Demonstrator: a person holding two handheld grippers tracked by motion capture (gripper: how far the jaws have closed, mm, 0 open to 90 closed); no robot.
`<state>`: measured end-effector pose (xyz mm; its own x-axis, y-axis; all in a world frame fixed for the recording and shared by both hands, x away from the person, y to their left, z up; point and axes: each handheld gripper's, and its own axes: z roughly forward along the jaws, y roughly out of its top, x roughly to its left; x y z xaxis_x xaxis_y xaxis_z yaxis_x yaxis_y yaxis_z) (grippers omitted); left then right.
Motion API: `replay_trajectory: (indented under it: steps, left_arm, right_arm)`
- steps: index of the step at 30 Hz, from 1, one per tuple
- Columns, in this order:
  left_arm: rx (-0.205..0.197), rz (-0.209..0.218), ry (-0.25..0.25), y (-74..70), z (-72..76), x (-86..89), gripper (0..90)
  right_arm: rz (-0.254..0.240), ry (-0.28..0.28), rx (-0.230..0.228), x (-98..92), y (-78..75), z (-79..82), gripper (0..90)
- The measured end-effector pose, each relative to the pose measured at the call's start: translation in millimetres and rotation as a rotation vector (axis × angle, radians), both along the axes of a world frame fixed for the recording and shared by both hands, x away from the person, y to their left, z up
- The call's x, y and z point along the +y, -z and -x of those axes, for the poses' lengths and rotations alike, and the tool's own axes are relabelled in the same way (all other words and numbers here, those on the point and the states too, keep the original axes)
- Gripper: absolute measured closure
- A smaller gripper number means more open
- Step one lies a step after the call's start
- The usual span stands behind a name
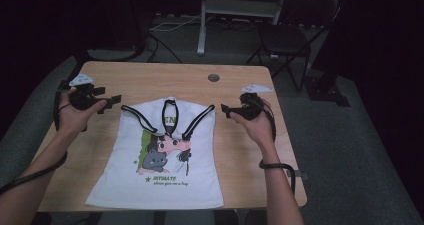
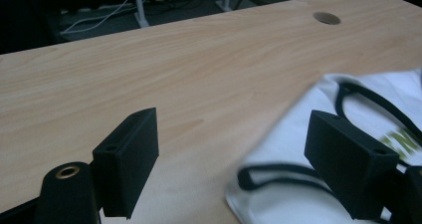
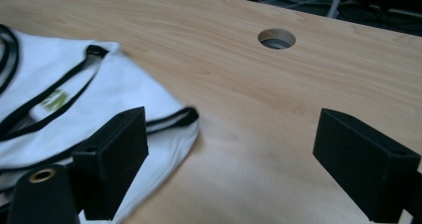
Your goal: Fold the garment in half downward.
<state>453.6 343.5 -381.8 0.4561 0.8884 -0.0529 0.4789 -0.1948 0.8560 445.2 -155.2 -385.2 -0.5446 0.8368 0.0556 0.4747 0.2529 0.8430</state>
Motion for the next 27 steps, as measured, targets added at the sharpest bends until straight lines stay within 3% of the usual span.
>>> replay_trajectory:
  steps: [2, 7, 9, 11, 16, 18, 21, 27]
  left_arm:
    - [0.023, -0.017, -0.007, 2.2, -10.7, -3.7, 21.1]
    - [0.083, -0.077, 0.006, 18.8, -29.2, -18.6, 21.3]
    - [0.091, -0.081, 0.007, 22.4, -30.7, -20.6, 21.4]
    - [0.098, -0.084, 0.011, 29.4, -33.3, -23.1, 27.7]
    - [0.121, -0.084, 0.002, 40.5, -38.2, -28.4, 27.8]
    - [0.126, -0.106, 0.010, 43.6, -38.6, -31.3, 27.7]
    - [0.138, -0.144, 0.020, 47.2, -37.9, -34.1, 27.9]
    - [0.145, -0.198, 0.044, 49.4, -35.2, -38.6, 28.0]
  right_arm:
    - [0.009, 0.008, 0.018, 10.1, 1.7, -13.4, 16.4]
    - [0.071, 0.001, 0.057, 34.7, 16.6, -38.9, 32.6]
    - [0.083, 0.000, 0.071, 45.3, 25.8, -46.3, 42.4]
    - [0.085, -0.004, 0.071, 52.0, 31.1, -49.5, 46.7]
    - [0.127, -0.003, 0.071, 63.8, 39.5, -52.6, 52.0]
    - [0.183, -0.016, 0.078, 69.3, 45.1, -51.6, 54.1]
    - [0.228, -0.022, 0.076, 71.6, 48.7, -48.5, 54.7]
    - [0.232, -0.026, 0.064, 70.1, 48.6, -40.3, 52.5]
